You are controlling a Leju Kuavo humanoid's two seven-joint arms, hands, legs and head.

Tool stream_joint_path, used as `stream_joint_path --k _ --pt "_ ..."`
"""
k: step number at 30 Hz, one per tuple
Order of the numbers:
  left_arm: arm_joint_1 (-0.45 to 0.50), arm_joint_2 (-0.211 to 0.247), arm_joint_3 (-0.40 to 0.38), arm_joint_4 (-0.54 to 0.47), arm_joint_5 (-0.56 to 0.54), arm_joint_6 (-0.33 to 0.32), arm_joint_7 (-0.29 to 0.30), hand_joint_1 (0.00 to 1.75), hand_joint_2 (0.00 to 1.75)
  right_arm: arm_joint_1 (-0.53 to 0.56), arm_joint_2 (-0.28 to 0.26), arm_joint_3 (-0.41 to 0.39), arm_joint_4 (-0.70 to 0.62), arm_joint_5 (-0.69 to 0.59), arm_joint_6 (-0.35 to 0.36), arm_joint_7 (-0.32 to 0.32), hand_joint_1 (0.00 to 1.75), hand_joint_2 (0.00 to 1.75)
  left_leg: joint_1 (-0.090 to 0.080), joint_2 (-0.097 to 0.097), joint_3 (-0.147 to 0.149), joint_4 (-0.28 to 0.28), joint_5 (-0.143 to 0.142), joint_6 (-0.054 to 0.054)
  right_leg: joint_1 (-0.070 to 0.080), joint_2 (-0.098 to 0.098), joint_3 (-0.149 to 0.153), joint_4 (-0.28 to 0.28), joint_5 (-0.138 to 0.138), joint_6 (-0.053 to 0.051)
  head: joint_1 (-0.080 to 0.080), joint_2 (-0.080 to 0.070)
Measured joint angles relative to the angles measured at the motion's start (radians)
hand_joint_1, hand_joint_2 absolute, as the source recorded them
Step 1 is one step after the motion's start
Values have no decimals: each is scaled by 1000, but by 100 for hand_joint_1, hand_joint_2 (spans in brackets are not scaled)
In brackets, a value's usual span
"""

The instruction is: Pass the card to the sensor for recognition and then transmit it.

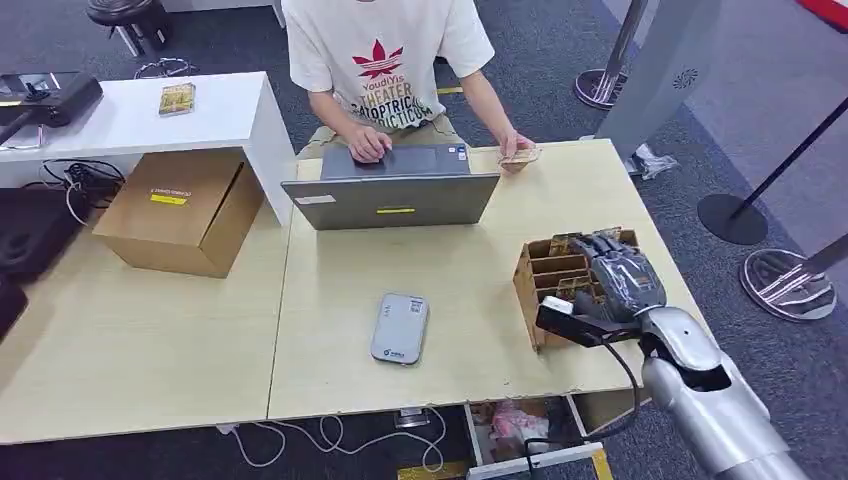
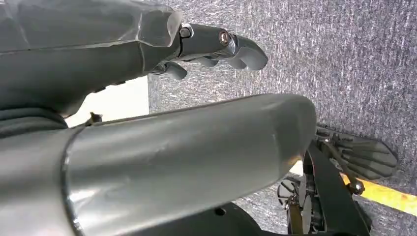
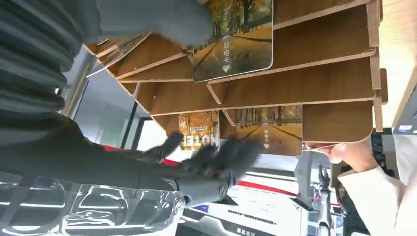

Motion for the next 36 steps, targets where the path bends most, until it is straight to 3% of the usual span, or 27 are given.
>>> stream_joint_path --k 7,19,20,21,22,23,24,25,28,36 --pt "0 0 0 0 -3 -2 -1 0 0 1 0 -2 0 -2 1 0 147 175 0 0 0 0 0 0 0 0 0 0 0 0 0 0" --pt "0 1 1 0 -3 -2 -4 0 0 5 -2 -19 -8 -13 6 2 141 175 0 0 0 0 0 0 0 0 0 0 0 0 0 0" --pt "0 1 1 0 -3 -2 -5 0 0 6 -2 -21 -8 -13 6 2 136 175 0 0 0 0 0 0 0 0 0 0 0 0 0 0" --pt "0 1 2 0 -3 -1 -5 0 0 6 -3 -22 -8 -14 7 2 84 175 0 0 0 0 0 0 0 0 0 0 0 0 0 0" --pt "0 1 2 0 -3 -1 -5 0 0 6 -4 -23 -8 -14 7 2 68 175 0 0 0 0 0 0 0 0 0 0 0 0 0 0" --pt "0 1 2 0 -3 -1 -5 0 0 6 -5 -23 -8 -15 8 2 68 175 0 0 0 0 0 0 0 0 0 0 0 0 0 0" --pt "0 1 4 0 -3 -1 -5 0 0 6 -6 -23 -8 -16 8 2 30 175 0 0 0 0 0 0 0 0 0 0 0 0 0 0" --pt "0 1 5 0 -3 -1 -5 0 0 6 -6 -24 -8 -16 9 2 7 175 0 0 0 0 0 0 0 0 0 0 0 0 0 0" --pt "0 1 6 0 -3 -1 -5 0 0 7 -8 -24 -9 -17 10 2 0 175 0 0 0 0 0 0 0 0 0 0 0 0 0 0" --pt "0 1 8 0 0 -1 -5 0 0 6 -8 -24 -9 -16 16 2 2 175 0 0 0 0 0 0 0 0 0 0 0 0 0 0"
